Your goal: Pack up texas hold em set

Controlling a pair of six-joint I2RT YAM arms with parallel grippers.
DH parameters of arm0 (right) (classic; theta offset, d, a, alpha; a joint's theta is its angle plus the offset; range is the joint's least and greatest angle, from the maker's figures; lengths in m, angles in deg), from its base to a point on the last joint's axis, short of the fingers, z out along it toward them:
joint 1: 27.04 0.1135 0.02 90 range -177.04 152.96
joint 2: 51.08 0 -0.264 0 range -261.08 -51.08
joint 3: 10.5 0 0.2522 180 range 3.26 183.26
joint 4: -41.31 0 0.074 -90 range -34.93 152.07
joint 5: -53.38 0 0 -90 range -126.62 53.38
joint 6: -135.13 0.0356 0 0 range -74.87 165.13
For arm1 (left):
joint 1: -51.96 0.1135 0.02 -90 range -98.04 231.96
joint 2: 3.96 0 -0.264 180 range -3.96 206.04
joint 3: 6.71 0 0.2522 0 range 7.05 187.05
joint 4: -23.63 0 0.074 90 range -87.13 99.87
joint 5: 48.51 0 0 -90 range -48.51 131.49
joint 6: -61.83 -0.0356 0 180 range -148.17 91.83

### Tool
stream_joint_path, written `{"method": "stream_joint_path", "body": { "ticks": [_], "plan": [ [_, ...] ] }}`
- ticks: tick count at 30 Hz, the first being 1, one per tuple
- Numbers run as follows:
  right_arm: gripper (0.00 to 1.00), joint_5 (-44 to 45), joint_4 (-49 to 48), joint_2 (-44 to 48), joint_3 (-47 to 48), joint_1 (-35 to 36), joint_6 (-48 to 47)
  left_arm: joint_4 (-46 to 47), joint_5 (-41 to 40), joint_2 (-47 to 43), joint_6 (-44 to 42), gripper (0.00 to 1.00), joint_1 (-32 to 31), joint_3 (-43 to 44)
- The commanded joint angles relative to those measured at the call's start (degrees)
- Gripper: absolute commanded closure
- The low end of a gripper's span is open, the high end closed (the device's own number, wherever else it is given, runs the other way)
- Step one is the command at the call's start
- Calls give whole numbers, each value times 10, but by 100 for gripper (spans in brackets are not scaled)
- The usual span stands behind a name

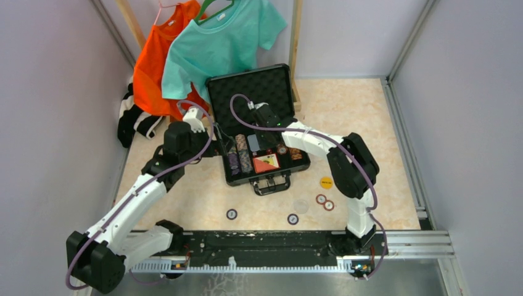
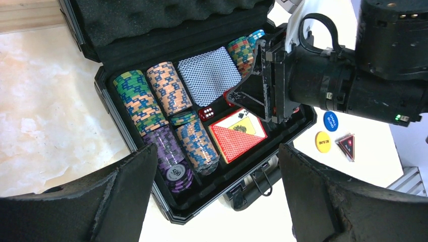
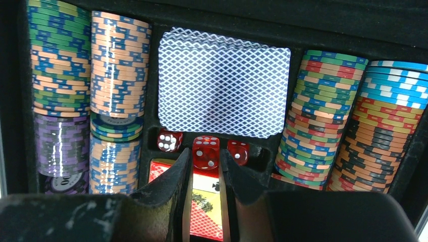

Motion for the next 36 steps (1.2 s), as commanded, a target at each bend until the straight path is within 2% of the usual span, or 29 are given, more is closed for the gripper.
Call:
{"method": "stream_joint_path", "body": {
  "ticks": [1, 25, 28, 32, 36],
  "plan": [
    [88, 2, -14, -11, 24, 4, 2, -7, 1, -23, -2, 6, -2, 2],
    [88, 15, -28, -5, -31, 4, 15, -6, 9, -24, -5, 5, -1, -6],
    [82, 11, -34, -10, -31, 4, 18, -6, 10, -25, -5, 5, -2, -6],
    [66, 6, -33, -20, -23, 4, 18, -7, 9, -27, -6, 5, -2, -8],
    [59, 12, -26, -19, -12, 4, 14, -8, 9, -28, -5, 5, -2, -9]
  ]
}}
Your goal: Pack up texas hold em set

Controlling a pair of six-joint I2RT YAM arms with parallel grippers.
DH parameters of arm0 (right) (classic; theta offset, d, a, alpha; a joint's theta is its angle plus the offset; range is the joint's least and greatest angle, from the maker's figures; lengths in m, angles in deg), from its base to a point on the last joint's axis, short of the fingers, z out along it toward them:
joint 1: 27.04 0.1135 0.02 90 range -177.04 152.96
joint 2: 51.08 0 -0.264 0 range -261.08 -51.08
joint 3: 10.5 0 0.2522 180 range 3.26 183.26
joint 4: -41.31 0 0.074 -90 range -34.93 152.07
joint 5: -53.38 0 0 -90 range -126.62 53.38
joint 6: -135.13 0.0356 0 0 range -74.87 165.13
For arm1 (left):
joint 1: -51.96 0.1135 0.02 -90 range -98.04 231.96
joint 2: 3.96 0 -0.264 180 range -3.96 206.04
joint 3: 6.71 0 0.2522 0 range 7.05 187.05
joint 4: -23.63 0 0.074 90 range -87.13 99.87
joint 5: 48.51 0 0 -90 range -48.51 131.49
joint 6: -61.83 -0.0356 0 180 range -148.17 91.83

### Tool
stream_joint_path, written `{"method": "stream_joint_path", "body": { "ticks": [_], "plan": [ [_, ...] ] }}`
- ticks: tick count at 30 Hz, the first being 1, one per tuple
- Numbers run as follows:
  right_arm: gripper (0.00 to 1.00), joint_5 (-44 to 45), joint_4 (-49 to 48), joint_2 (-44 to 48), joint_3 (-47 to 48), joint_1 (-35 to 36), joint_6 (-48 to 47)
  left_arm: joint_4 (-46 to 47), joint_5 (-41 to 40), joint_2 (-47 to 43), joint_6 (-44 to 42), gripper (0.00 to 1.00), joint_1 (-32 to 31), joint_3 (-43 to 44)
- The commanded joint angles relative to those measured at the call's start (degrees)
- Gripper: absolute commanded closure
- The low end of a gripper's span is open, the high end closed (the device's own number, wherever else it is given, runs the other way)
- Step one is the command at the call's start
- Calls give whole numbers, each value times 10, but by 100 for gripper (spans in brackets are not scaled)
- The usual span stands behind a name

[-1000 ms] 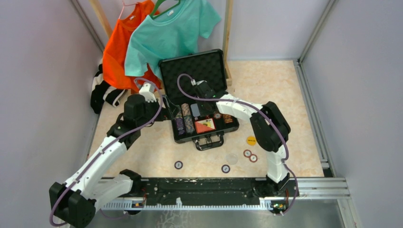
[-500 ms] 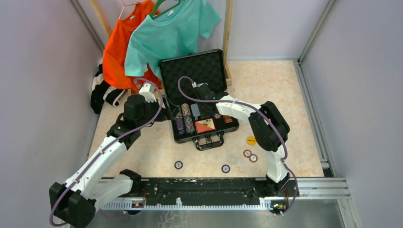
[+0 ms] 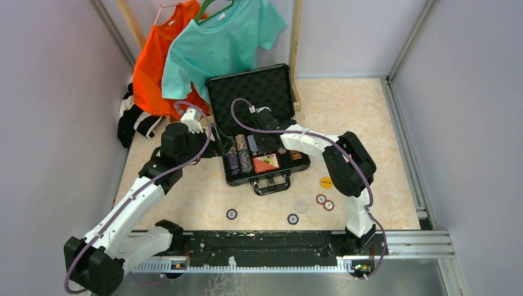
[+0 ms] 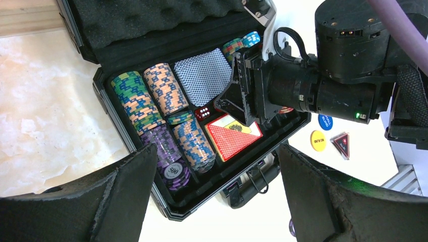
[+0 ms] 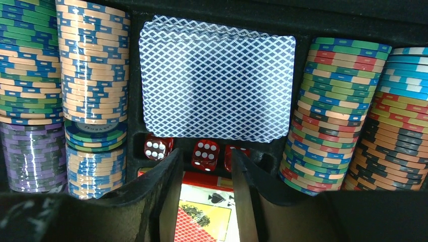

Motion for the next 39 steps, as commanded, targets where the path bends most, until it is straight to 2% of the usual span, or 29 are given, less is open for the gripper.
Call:
{"method": "stream_joint_path", "body": {
  "ticks": [1, 8, 13, 15, 20, 22, 24, 26, 29, 32, 39],
  "plan": [
    [58, 10, 5, 2, 15, 3, -3, 1, 5, -6, -5, 5, -1, -8],
    [56, 8, -9, 65, -5, 6, -13, 8, 1, -4, -3, 5, -1, -15],
    [53, 53, -65, 200, -101, 14, -11, 5, -2, 8, 14, 2, -1, -13],
    [45, 81, -74, 259, -149, 14, 1, -12, -28, 14, 47, 1, 1, -12],
    [11, 182, -11, 373, -262, -3, 62, -18, -33, 4, 111, 1, 14, -37],
    [6, 168, 20, 418, -309, -39, 92, 5, -16, -2, 108, 1, 16, -52],
    [7, 135, 42, 466, -356, -85, 112, 18, -4, -4, 105, 1, 16, -59],
    [11, 143, 74, 519, -395, -110, 129, 21, -4, -4, 103, 1, 16, -58],
    [16, 169, 118, 608, -428, -113, 148, 22, -9, -6, 91, 1, 16, -58],
    [21, 137, 127, 665, -454, -112, 162, 36, -9, -7, 86, 1, 16, -65],
    [26, -4, 80, 681, -513, -98, 172, 47, 29, -1, 72, 1, 14, -67]
  ]
}}
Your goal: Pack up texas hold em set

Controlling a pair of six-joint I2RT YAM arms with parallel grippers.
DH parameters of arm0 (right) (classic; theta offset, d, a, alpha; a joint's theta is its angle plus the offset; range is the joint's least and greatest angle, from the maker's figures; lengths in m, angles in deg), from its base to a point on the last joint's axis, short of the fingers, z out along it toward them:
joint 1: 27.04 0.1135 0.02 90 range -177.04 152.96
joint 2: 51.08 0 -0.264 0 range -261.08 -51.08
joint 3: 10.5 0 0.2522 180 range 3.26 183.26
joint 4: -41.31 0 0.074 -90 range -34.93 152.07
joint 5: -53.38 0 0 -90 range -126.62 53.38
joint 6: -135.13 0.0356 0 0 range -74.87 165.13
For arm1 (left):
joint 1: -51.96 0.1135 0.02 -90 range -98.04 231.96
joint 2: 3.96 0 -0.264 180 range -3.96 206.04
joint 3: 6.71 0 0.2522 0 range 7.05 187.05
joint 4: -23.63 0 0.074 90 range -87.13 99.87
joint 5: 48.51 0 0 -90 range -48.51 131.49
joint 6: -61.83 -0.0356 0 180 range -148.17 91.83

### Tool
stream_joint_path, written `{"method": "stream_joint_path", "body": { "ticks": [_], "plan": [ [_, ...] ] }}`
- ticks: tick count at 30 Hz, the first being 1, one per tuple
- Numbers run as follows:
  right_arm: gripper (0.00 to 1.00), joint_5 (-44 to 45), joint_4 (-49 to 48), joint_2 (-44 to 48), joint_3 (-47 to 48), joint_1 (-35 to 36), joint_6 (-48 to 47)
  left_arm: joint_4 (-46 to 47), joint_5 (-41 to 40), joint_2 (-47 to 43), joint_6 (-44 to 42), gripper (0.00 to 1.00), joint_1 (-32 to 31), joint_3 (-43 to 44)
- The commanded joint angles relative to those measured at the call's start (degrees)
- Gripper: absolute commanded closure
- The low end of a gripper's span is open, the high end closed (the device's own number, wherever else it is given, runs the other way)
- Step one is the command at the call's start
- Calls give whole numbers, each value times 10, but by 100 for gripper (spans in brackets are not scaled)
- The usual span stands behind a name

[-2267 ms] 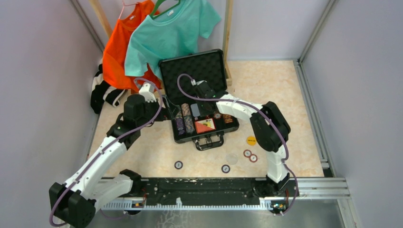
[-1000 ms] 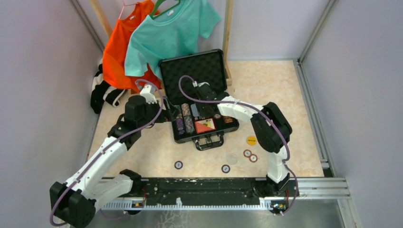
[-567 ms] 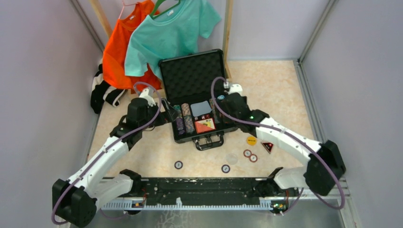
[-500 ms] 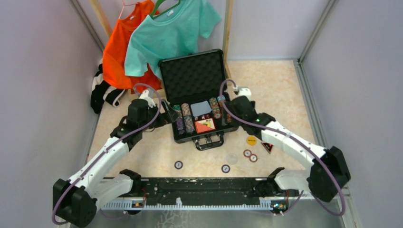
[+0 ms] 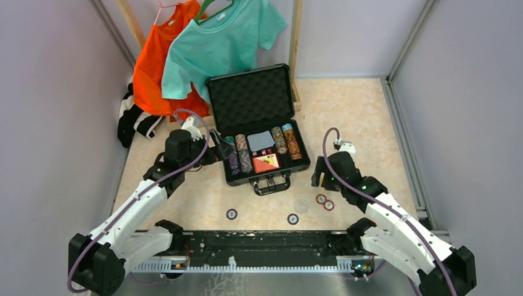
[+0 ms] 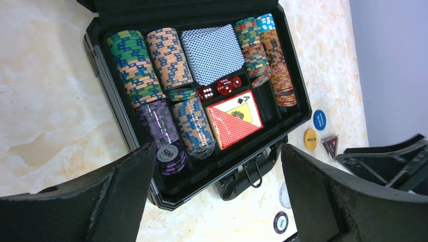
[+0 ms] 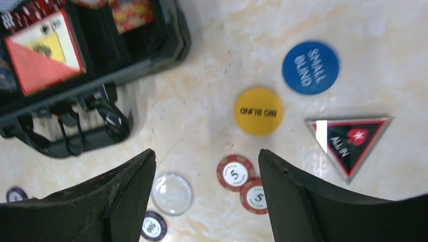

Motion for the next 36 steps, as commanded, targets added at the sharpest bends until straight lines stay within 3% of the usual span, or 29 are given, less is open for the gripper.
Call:
{"method": "stream_joint_path", "body": {
  "ticks": [1, 6, 11, 36],
  "plan": [
    [26, -70, -30, -14, -26, 35, 30, 15, 24, -3, -18, 1, 0, -1],
    [25, 32, 5, -109, 19, 185, 82, 4, 10, -18, -23, 1, -2, 0],
    [23, 66, 6, -205, 62, 250, 89, -8, -4, -24, -27, 1, -2, 4],
    [21, 56, -48, -276, 15, 297, 146, -6, 2, -29, -29, 1, -3, -6]
  ]
}}
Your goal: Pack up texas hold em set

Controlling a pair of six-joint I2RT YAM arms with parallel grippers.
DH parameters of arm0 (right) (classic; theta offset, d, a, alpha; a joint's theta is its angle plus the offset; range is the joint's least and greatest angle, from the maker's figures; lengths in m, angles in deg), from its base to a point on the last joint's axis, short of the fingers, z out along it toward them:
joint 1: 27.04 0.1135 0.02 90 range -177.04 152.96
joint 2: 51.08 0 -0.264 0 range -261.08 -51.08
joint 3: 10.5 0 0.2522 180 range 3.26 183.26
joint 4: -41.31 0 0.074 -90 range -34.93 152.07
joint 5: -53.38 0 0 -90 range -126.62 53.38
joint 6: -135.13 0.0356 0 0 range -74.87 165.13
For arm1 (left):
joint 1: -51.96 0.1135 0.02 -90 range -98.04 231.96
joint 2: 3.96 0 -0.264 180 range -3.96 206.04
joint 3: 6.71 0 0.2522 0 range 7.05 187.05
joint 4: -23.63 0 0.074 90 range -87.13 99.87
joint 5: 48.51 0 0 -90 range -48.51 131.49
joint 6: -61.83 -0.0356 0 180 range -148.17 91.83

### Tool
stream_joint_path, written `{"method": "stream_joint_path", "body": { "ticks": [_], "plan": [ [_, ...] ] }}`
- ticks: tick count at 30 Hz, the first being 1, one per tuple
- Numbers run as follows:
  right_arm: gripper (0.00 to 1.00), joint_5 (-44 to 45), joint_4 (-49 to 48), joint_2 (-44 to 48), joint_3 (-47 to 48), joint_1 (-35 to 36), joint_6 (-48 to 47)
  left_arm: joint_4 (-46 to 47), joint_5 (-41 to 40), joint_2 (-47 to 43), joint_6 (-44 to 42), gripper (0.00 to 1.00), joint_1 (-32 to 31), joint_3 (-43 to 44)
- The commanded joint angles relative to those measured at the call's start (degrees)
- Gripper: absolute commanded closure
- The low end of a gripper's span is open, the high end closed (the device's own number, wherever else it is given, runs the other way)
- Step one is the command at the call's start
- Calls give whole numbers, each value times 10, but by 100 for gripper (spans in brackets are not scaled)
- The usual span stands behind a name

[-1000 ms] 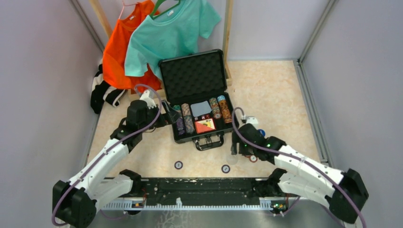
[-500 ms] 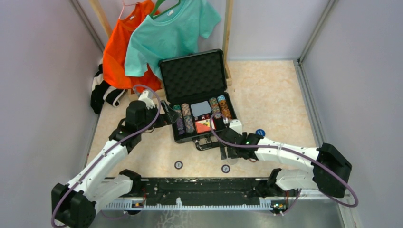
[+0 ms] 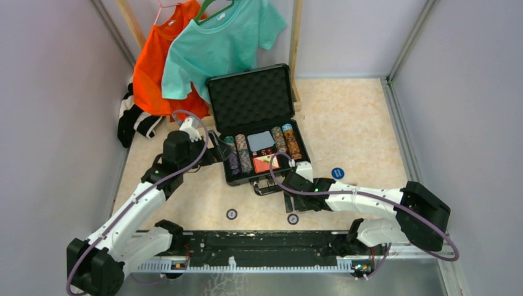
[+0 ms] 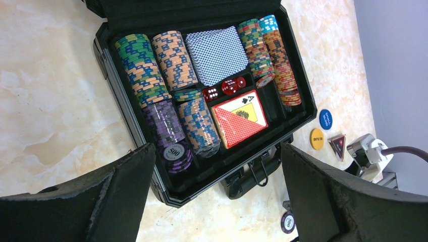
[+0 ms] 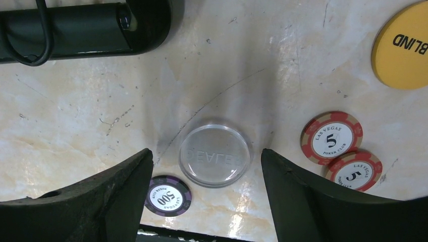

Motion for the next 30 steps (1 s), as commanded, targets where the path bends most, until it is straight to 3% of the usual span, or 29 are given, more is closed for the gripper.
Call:
{"method": "stream_joint_path", "body": {
  "ticks": [1, 9, 20, 30],
  "plan": [
    [21, 12, -23, -6, -1, 9, 16, 6, 7, -12, -7, 1, -1, -6],
    [23, 2, -38, -14, -17, 10, 30, 7, 11, -12, -7, 1, -1, -7],
    [35, 34, 1, -16, -15, 13, 54, 13, 17, -16, -7, 1, -2, -10],
    [35, 52, 42, -36, 10, 37, 64, 12, 17, -18, -7, 1, -1, -10]
  ]
}}
